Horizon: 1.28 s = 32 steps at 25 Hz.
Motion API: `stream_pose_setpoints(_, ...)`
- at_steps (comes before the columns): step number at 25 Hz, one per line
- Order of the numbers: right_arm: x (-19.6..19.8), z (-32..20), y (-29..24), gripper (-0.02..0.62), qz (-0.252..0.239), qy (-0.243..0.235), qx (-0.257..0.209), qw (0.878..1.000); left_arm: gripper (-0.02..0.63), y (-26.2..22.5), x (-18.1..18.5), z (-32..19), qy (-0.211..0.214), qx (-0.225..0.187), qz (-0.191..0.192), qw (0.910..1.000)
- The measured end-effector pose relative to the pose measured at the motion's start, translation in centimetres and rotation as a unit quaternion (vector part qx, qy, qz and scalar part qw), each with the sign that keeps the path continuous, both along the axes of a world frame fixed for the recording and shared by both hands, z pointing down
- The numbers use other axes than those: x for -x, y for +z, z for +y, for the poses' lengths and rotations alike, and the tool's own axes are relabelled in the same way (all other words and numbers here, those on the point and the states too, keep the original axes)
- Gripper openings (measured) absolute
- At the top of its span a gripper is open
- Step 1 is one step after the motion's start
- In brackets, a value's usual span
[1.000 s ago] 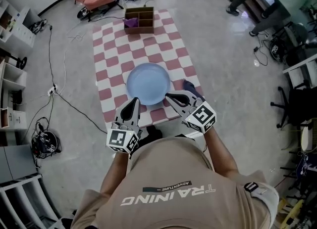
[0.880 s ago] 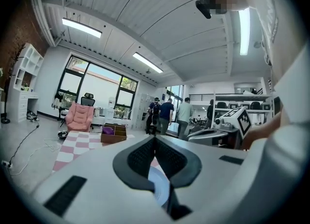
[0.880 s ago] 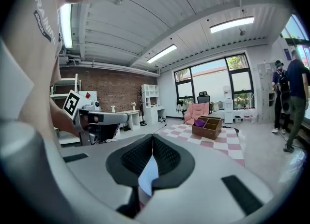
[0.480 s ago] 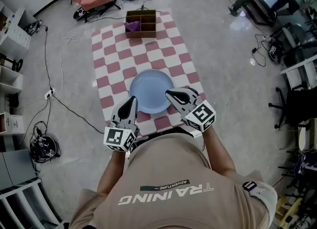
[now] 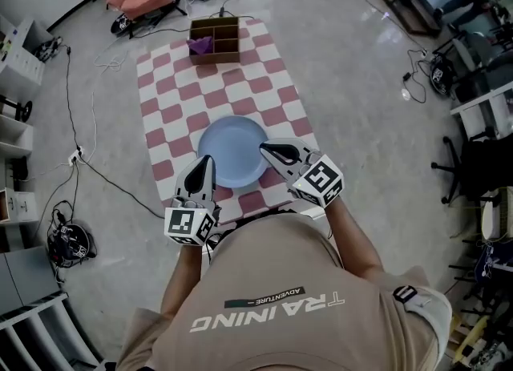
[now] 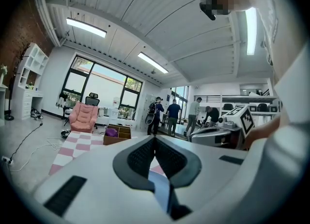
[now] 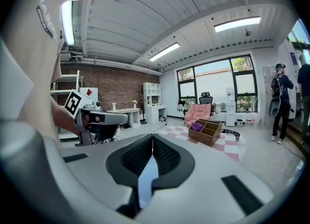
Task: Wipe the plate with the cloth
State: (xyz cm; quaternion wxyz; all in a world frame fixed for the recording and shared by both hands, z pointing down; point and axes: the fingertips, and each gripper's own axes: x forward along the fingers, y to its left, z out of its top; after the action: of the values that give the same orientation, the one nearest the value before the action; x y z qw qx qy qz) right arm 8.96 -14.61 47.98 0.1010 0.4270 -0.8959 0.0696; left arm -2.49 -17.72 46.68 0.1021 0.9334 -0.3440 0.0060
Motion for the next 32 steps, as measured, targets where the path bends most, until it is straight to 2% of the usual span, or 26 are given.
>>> stream_pose_setpoints(4, -1.2, 0.3, 1.3, 0.017, -0.003, 0.012, 0.012, 1.0, 0.012, 0.2, -0.7, 0.3, -0.001, 0.003, 0.003, 1.0)
stream_pose_setpoints(8, -4.1, 0.4, 2.7, 0.017, -0.003, 0.053, 0.026, 0.998, 0.012, 0.7, -1.1, 0.5, 0.004, 0.008, -0.002, 1.0)
stream_pose_setpoints(12, -7.5, 1.8, 4.5, 0.017, 0.021, 0.092, 0.042, 0.995, 0.012, 1.0, -1.2, 0.8, 0.007, 0.011, -0.006, 0.9999)
stream_pose_setpoints(17, -12.5, 4.5, 10.0, 0.017, 0.077, 0.157, 0.089, 0.981, 0.012, 1.3, -2.2, 1.1, 0.027, 0.014, -0.014, 0.9994)
stream_pose_setpoints(21, -16.0, 6.5, 12.4, 0.017, 0.062, 0.215, 0.119, 0.967, 0.012, 1.0, -3.0, 1.6, 0.043, 0.01, -0.016, 0.9989)
stream_pose_setpoints(25, -16.6, 6.9, 12.1, 0.017, 0.052, 0.222, 0.118, 0.967, 0.012, 1.0, -3.2, 1.6, 0.045, 0.01, -0.016, 0.9988)
stream_pose_setpoints(32, -15.7, 6.0, 12.5, 0.018, 0.059, 0.205, 0.121, 0.969, 0.012, 0.6, -3.1, 1.4, 0.043, 0.003, -0.014, 0.999)
